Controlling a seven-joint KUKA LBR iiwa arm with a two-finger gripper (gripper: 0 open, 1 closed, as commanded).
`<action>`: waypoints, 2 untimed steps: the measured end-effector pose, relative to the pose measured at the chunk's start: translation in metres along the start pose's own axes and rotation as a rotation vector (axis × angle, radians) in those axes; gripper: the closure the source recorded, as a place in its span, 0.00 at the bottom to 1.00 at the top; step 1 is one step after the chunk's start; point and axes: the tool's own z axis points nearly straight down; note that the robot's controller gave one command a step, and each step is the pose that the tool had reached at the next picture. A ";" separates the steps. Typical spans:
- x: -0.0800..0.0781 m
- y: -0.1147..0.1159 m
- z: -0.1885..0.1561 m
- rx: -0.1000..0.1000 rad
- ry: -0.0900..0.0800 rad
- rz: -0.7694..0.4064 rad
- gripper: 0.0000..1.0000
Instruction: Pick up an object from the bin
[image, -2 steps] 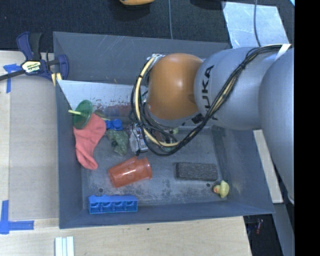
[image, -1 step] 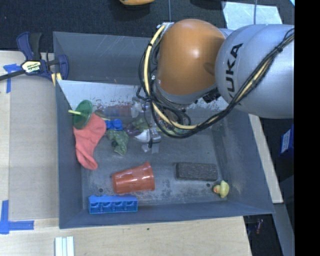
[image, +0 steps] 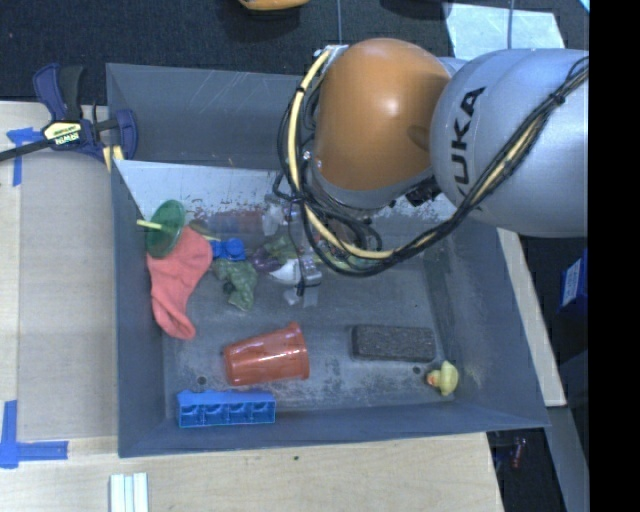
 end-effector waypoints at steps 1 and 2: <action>0.027 -0.010 0.020 0.000 -0.006 -0.166 0.00; 0.060 0.002 0.036 0.000 -0.005 -0.214 0.00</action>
Offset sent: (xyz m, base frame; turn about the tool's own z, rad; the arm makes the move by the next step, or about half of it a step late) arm -0.0632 -0.0079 -0.0384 -0.2134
